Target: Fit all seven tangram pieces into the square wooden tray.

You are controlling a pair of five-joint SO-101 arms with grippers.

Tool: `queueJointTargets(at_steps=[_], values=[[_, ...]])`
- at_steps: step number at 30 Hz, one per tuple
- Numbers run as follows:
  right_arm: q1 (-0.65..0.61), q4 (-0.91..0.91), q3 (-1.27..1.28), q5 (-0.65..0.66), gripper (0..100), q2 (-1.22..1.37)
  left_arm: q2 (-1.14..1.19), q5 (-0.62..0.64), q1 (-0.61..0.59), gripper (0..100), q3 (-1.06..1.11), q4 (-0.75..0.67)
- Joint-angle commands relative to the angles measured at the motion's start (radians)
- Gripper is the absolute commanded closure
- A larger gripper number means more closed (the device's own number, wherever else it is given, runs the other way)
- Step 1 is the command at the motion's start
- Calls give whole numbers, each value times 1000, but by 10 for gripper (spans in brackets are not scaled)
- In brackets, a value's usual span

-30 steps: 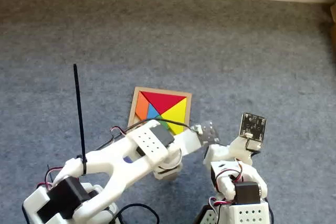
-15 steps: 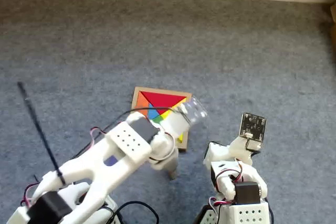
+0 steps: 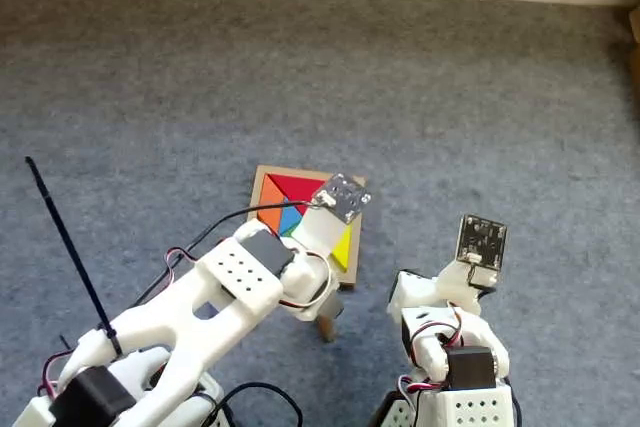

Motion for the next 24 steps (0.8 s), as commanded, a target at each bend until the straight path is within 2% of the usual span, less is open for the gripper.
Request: queueJointTargets(at_steps=[1,16,24], values=[[13,-36,157,6,991,-15,-33,9,-8,709,-2,-32],[13,-36,157,6,991,-15,-21,5,31,709,30,-37],[13,-36,157,6,991,-15,251,9,31,711,-67,-58]])
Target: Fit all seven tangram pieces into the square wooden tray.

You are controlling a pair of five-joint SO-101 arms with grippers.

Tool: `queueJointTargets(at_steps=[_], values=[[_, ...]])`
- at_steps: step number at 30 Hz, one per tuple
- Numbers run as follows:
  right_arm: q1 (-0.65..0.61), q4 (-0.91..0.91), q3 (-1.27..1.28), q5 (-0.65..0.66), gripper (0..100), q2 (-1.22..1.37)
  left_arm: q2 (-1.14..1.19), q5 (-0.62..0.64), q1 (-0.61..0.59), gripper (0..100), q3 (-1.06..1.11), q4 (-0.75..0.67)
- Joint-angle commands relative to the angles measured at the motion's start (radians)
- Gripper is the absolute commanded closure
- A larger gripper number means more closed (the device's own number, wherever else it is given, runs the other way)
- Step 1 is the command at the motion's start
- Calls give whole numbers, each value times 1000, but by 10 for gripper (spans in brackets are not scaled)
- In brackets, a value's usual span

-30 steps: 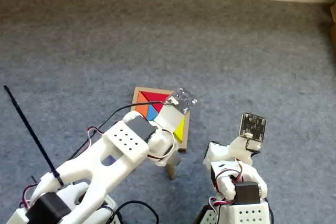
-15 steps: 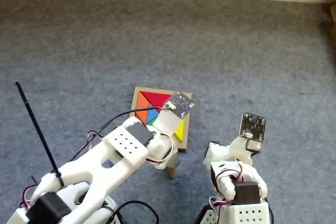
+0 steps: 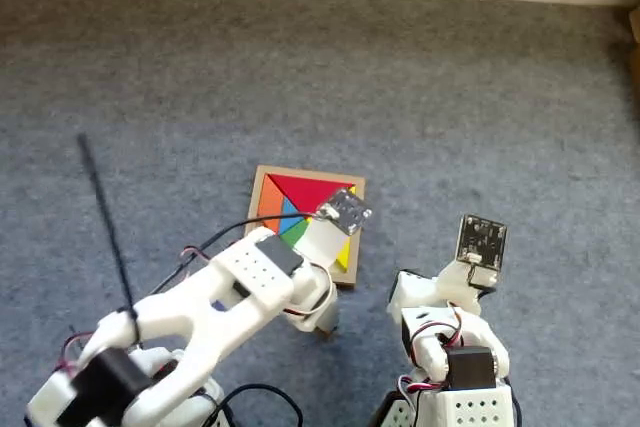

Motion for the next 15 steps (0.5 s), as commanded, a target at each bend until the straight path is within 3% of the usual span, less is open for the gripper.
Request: queueJointTargets(at_steps=[1,15], values=[[13,-36,157,6,991,-15,134,6,8,720,-117,-5],[13,-36,157,6,991,-15,163,-52,13,854,-171,23]])
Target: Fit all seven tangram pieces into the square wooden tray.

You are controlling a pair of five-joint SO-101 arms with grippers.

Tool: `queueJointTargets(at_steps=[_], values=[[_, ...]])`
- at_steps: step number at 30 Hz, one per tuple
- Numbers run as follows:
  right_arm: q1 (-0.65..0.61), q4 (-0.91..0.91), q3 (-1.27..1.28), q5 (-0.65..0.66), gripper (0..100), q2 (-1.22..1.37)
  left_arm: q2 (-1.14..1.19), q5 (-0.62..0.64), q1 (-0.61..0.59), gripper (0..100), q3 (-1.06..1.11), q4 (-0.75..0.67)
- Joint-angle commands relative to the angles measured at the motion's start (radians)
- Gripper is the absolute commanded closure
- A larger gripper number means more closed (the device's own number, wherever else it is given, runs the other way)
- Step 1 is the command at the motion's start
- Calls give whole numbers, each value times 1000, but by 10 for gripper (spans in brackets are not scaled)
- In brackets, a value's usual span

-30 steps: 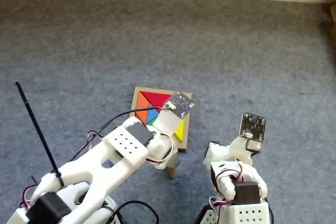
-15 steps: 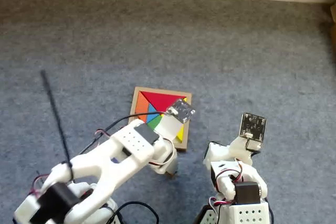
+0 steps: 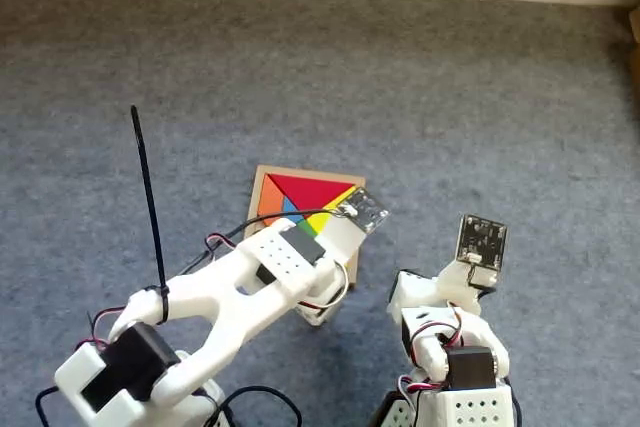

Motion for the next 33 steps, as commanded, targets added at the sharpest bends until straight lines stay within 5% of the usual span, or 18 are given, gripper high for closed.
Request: queueJointTargets(at_steps=[1,16,24,33], values=[[13,-36,157,6,991,-15,1,-69,12,863,-38,9],[13,-36,157,6,991,-15,-7,-87,15,881,-71,83],[13,-36,157,6,991,-15,-268,-132,4,881,-79,187],[13,-36,157,6,991,-15,-314,-129,-116,881,-81,147]])
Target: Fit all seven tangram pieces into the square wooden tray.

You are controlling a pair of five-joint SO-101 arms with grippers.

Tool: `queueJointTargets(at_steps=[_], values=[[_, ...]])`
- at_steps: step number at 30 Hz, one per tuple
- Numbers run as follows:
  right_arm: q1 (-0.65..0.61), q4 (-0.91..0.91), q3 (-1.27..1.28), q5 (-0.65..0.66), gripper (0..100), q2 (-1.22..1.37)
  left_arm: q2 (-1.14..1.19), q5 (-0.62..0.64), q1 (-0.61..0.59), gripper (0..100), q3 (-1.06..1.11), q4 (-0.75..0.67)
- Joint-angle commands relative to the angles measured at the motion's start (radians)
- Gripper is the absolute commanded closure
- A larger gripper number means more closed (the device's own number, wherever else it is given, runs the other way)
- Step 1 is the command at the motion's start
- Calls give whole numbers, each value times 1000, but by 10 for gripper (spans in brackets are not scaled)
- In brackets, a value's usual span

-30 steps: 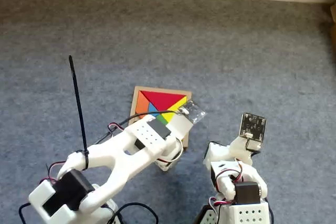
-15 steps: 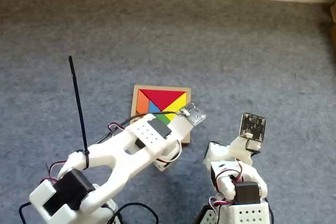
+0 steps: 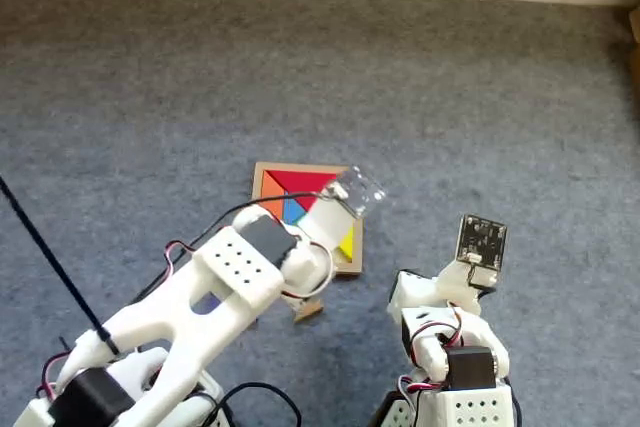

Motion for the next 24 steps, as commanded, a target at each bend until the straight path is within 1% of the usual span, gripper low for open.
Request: queueJointTargets(at_steps=[1,4,7,10,13,14,17,20,24], values=[[13,-36,157,6,991,-15,7,-6,-76,881,-44,-60],[13,-36,157,6,991,-15,42,-6,-91,877,-47,-69],[13,-36,157,6,991,-15,64,-6,-64,864,-44,-69],[13,-36,157,6,991,-15,91,11,-30,768,-24,-55],[13,-36,157,6,991,-15,130,138,-22,659,1,-61],[13,-36,157,6,991,-15,145,160,-22,636,5,-68],[13,-36,157,6,991,-15,206,170,-22,633,1,-84],[13,-36,157,6,991,-15,278,170,-22,649,-1,-132],[13,-36,157,6,991,-15,341,169,-21,699,-28,-140]])
